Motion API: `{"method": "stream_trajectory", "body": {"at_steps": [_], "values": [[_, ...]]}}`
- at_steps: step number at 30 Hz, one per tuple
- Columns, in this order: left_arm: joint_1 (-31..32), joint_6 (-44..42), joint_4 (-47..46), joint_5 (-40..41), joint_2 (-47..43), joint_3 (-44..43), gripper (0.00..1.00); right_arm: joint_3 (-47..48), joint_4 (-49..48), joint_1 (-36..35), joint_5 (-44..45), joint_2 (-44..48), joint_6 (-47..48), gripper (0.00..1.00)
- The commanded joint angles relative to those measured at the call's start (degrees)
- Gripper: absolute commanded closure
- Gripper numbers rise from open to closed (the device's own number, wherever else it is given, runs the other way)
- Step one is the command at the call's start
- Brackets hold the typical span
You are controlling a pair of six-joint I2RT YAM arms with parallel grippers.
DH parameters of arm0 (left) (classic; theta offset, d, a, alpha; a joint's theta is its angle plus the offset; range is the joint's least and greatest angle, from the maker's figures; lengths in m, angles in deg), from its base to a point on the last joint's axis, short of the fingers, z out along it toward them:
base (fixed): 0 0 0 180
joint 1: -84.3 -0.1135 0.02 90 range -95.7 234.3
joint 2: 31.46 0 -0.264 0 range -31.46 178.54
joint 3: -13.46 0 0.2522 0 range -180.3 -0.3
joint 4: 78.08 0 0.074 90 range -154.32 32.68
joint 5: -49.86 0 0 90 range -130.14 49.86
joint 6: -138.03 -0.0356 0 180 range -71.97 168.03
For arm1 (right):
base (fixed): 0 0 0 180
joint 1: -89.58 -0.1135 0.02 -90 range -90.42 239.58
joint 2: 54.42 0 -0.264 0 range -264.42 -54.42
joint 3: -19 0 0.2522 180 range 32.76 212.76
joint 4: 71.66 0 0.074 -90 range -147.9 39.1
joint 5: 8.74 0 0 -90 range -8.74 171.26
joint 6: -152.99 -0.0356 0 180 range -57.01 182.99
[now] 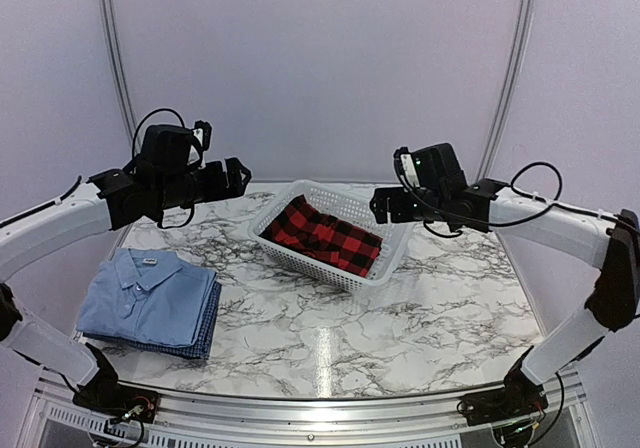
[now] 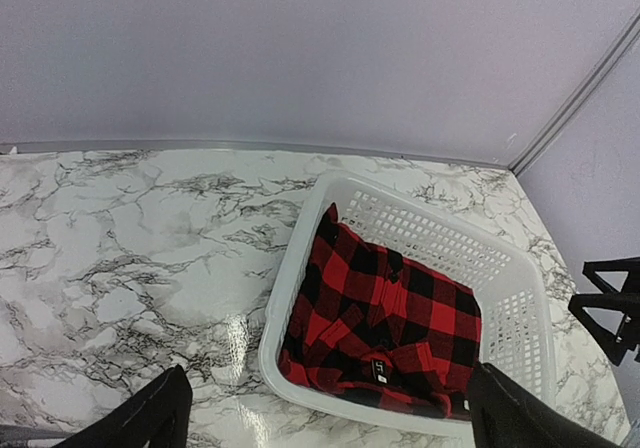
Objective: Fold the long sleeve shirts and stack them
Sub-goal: Pick up the square-folded shirt from the bin.
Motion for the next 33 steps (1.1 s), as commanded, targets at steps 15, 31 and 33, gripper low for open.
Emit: {"method": "stream_trajectory", "body": {"at_steps": [15,31,33], "values": [[-0.4,1.8,0.7,-2.3,-1.4,6.3,0.01,25.5,5.5,-6.5,-3.5,-32.1,6.2,0.07],[-0.4,0.9,0.6,-3.9,-2.0,6.0,0.01,33.5,9.9,-8.5,-3.0,-47.2,4.6,0.1],[-0.4,0.8,0.5,-4.1,-1.9,5.9,0.01,33.7,9.7,-8.5,-3.9,-47.8,4.5,0.18]]}}
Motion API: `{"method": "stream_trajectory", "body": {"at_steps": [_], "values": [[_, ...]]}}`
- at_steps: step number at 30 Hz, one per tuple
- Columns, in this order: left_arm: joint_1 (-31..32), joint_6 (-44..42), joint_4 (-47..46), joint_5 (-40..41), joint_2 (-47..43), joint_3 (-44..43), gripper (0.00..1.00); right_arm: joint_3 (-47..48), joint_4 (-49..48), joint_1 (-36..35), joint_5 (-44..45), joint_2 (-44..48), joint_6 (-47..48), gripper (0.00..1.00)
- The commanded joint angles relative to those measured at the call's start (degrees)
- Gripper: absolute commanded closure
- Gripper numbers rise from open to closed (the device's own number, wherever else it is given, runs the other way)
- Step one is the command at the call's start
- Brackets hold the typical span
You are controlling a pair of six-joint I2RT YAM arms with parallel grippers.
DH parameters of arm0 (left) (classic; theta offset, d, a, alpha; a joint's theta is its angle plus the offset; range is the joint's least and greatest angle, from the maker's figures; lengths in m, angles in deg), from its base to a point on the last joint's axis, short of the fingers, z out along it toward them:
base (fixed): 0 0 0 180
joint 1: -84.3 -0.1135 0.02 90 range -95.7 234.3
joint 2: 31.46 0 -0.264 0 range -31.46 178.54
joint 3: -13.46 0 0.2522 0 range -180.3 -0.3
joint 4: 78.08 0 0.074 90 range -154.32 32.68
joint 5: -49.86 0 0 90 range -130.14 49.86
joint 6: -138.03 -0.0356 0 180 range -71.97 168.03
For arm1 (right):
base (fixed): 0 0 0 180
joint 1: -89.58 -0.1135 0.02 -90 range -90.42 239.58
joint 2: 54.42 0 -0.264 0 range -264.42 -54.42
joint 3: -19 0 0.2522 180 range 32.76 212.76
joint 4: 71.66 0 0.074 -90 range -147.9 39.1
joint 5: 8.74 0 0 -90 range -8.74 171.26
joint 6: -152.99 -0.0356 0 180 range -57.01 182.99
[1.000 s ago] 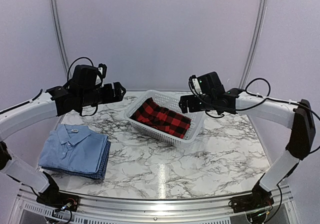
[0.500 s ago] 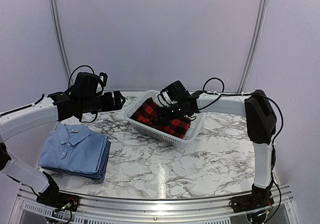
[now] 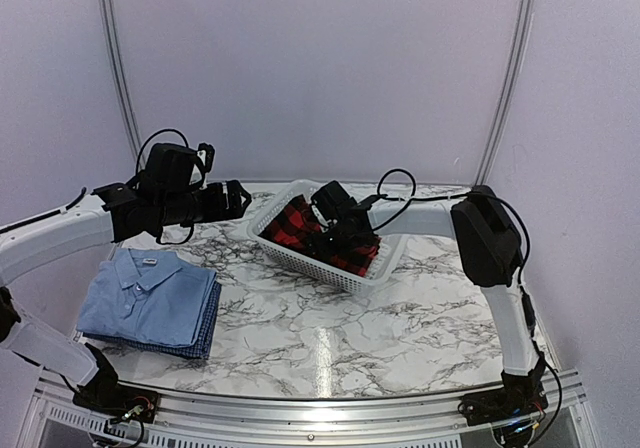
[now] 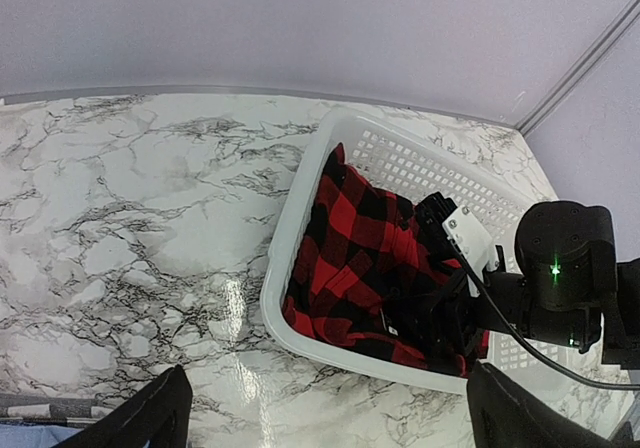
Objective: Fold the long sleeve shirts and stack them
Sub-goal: Pick up the square-folded shirt from the bin.
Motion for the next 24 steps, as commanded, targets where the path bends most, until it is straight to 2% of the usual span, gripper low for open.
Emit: {"method": "stream_trajectory", "body": {"at_steps": [1,7,10,17,24], "values": [[-0.3,-0.6,0.0,-1.0,-1.1,-0.3,0.01,1.9,1.9,-0.6,-2.3,-2.6,-0.8,0.25],[-0.3,-0.4,-0.2,-1.8,-1.2,-0.7,0.01,5.9,3.4,-0.5,-2.9,-2.9,-0.1,0.77],[-0.3,-0.3,-0.4,-2.0,-1.2,-0.7,0.01,9.8,5.0,-0.2,-2.8,-2.8,0.6,1.0],[-0.3,0.0,-1.6,-3.8,-1.3,-0.6,0.01,20.6,7.6,0.7,0.7,0.9,1.9,1.0],[-0.1,-0.6,-4.7,-8.4,-1.6,-0.3,0.01,26.4,7.2,1.1,7.0,8.7,4.4,1.0]]}}
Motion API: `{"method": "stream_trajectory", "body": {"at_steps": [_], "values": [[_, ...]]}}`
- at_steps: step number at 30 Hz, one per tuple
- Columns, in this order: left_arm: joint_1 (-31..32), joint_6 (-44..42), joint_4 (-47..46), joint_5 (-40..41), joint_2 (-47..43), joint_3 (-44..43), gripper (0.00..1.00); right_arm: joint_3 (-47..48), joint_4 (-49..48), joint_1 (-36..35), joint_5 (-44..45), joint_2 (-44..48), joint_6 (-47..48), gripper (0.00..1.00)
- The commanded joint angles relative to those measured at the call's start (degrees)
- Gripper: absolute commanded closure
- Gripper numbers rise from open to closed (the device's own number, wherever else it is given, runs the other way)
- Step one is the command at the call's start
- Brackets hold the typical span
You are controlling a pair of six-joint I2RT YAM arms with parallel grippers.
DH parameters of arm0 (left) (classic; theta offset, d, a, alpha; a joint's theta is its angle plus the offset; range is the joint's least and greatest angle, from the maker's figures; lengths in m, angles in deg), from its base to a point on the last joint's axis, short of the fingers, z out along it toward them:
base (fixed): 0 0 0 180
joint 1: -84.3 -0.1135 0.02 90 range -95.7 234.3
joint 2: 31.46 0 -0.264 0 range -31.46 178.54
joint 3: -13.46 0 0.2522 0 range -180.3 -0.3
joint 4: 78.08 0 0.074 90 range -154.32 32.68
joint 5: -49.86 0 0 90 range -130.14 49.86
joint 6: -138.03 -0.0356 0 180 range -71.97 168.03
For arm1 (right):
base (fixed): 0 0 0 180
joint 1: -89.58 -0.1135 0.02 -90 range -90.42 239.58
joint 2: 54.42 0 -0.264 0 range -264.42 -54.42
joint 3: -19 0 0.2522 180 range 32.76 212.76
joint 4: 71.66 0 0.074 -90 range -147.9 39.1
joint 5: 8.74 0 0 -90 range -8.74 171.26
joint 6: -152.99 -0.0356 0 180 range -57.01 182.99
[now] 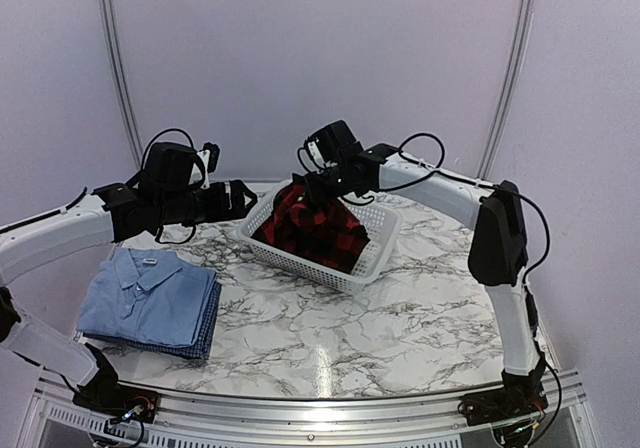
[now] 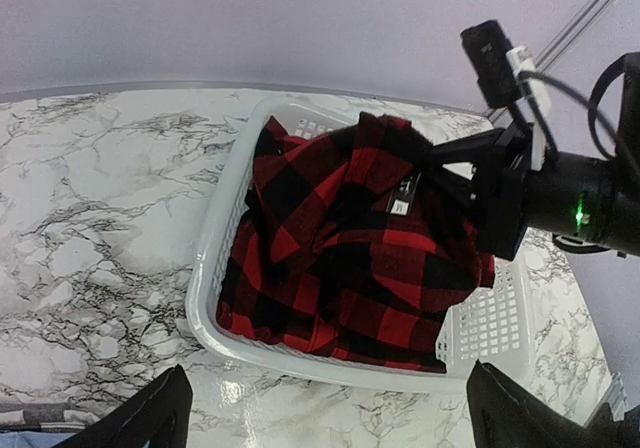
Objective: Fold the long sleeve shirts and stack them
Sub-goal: Pick up the square-folded shirt from the bin, then move the bin to the corner of the board.
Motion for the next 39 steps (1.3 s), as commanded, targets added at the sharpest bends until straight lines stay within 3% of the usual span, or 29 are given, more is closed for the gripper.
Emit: {"method": "stream_trajectory", "body": {"at_steps": [1,10,20,22,26,31,36,38,39], "values": [[0.1,-0.7,-4.3,-4.0,-1.5,-0.3,0.01,5.0,-1.8,0.2,6.8,9.4,2.7,1.0],[4.5,-2.9,-7.4,-7.9,1.7,-2.8,0.01,3.0,-8.3,-0.9,24.3,25.7,9.6,1.0],[14.8,-6.0,-9.5,-10.3,13.7,-12.9,0.01,-8.6,-27.5,-7.6,49.6,40.9,30.8,1.0],[17.5,-6.5,-9.4,-10.4,17.4,-16.1,0.01,-11.5,-34.8,-8.6,55.2,42.9,38.3,1.0],[21.6,-7.1,-9.5,-11.4,25.1,-22.5,0.01,-18.1,-60.0,-11.5,62.0,46.2,61.6,1.0],[24.9,-7.5,-8.4,-12.4,34.5,-31.3,0.01,-19.7,-76.7,-12.4,64.9,46.1,78.8,1.0],[26.4,-6.4,-5.3,-11.4,44.0,-40.3,0.01,-20.9,-68.8,-11.7,66.2,44.9,75.5,1.0],[26.6,-5.6,-4.0,-10.7,46.9,-44.1,0.01,-21.1,-55.4,-10.9,66.0,44.8,65.3,1.0],[26.9,-5.2,-3.1,-9.8,48.7,-46.2,0.01,-19.9,-43.6,-10.3,64.8,44.4,56.5,1.0]]}}
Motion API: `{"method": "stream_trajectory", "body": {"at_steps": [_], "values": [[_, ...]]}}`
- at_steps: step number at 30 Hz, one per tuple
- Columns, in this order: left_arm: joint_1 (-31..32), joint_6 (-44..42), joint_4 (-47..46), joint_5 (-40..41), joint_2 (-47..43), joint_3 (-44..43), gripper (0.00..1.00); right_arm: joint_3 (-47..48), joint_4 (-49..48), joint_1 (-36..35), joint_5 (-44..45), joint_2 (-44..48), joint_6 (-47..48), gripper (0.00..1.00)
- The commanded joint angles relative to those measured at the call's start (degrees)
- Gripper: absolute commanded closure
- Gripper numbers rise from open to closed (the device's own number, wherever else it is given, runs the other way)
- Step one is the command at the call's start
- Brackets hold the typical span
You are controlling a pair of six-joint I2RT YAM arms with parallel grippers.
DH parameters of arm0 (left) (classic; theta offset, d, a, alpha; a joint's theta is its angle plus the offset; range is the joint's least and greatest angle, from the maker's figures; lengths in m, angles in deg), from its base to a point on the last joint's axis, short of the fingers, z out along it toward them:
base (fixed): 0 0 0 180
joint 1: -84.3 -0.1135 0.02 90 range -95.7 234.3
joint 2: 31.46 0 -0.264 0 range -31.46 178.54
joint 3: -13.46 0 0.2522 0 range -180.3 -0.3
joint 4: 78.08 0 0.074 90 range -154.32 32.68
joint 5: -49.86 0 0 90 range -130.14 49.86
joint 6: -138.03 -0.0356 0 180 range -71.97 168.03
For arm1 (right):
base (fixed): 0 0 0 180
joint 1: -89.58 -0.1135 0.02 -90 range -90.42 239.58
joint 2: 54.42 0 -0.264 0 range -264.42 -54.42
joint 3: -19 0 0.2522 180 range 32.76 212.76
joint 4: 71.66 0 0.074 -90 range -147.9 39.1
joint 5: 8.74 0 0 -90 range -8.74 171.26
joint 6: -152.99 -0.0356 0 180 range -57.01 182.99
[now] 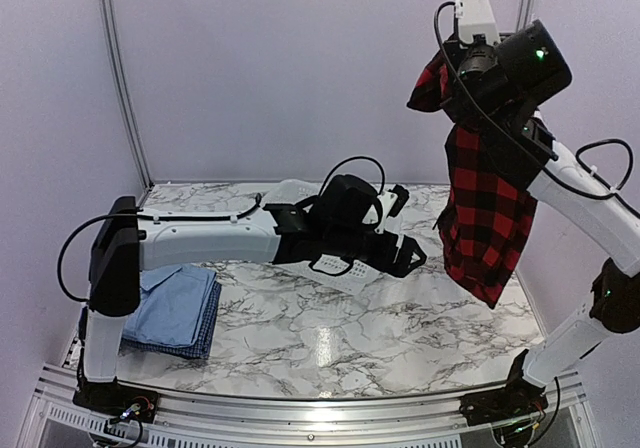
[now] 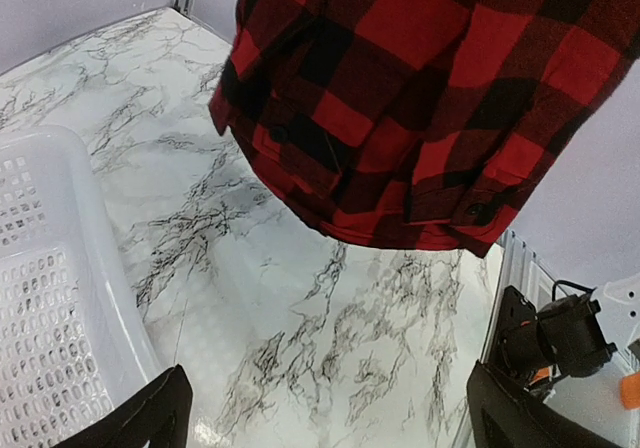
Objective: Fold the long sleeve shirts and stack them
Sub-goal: Move the bin to the corner of the board.
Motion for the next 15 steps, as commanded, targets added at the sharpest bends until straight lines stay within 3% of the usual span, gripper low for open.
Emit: {"method": "stream_trajectory", "body": {"at_steps": [1,3,5,10,15], "values": [[0.8,1.2,5.1,2.5,7.1,-9.2,0.01,2.8,34.8,2.1,-2.6,-0.8,-25.6,1.0],[1.4,1.1,8.2,4.6,11.7,-14.5,0.01,7.4,57.9,5.5,-11.8,-3.6,-48.4,1.0],[2.0,0.8,11.1,6.9,15.2,-19.4,0.01,7.1,68.0,10.4,-22.0,-4.8,-58.3,1.0],[2.9,1.0,13.9,11.3,22.8,-28.9,0.01,-4.8,66.8,17.3,-34.2,-1.8,-67.4,1.0],[3.7,1.1,14.1,18.8,27.4,-33.0,0.01,-12.4,65.6,22.3,-36.6,2.2,-72.8,1.0]]}}
